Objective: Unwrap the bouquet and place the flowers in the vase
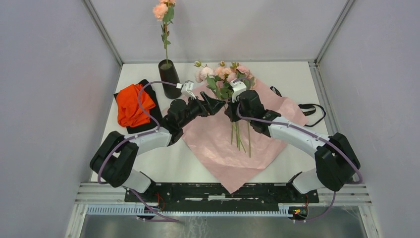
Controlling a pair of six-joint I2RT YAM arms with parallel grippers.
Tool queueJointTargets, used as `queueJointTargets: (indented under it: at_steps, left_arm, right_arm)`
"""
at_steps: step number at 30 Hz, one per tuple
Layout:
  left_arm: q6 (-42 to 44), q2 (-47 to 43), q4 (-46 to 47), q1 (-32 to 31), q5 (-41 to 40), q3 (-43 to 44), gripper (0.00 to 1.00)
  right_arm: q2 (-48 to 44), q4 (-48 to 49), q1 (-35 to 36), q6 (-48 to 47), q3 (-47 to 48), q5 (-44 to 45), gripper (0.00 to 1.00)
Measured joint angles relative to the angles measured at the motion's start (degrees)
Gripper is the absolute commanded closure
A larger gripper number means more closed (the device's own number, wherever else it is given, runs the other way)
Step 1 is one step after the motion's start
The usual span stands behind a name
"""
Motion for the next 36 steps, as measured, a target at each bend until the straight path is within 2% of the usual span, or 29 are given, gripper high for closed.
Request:
queueJointTargets:
  at_steps: [5, 14, 22, 23, 25, 27, 29, 32, 35, 36]
  left_arm:
    - [-3.72, 7.1, 11.21, 0.02, 3.82, 0.0, 0.11]
    - [-6.4, 9.68, 17.22, 0.07, 5.01, -0.35, 0.2]
    - [-6.51, 9.73, 17.44, 0.07, 5.27, -0.24, 0.63]
    - [-6.49, 9.75, 17.49, 0.07, 5.27, -0.22, 0.66]
    - [-6.6, 9.75, 17.86, 0.07, 5.35, -0.2, 0.65]
    - [-6.58, 9.75, 18.25, 0.0, 5.31, -0.07, 0.59]
    - [-6.58, 9.88, 18.27, 0.02, 5.33, 0.17, 0.58]
    - [-6.6, 10.38, 18.47, 0.02, 5.79, 0.92, 0.68]
    - [-7.08, 11.34, 19.61, 0.0, 6.97, 2.01, 0.92]
    - [-7.43, 11.67, 20.2, -0.04, 7.41, 2.32, 0.97]
  right_arm:
    - [-3.17, 1.14, 0.0, -0.04, -0.63, -1.88, 1.0]
    - [-6.34, 1.68, 0.0, -0.42, -1.18, -3.28, 1.0]
    - [-7.8, 1.66, 0.07, -0.42, -2.45, -4.46, 1.0]
    - [-8.13, 1.62, 0.07, -0.42, -2.51, -4.52, 1.0]
    - [-8.55, 1.49, 0.09, -0.44, -2.54, -4.63, 1.0]
    - [-8.72, 1.46, 0.17, -0.44, -2.56, -4.74, 1.0]
    - [-9.07, 1.33, 0.2, -0.44, -2.56, -4.83, 1.0]
    - [-9.66, 1.01, 0.2, -0.5, -2.56, -4.79, 1.0]
    - [-10.23, 0.81, 0.2, -0.66, -2.82, -4.57, 1.0]
    - [-10.34, 0.81, 0.2, -0.68, -3.04, -4.35, 1.0]
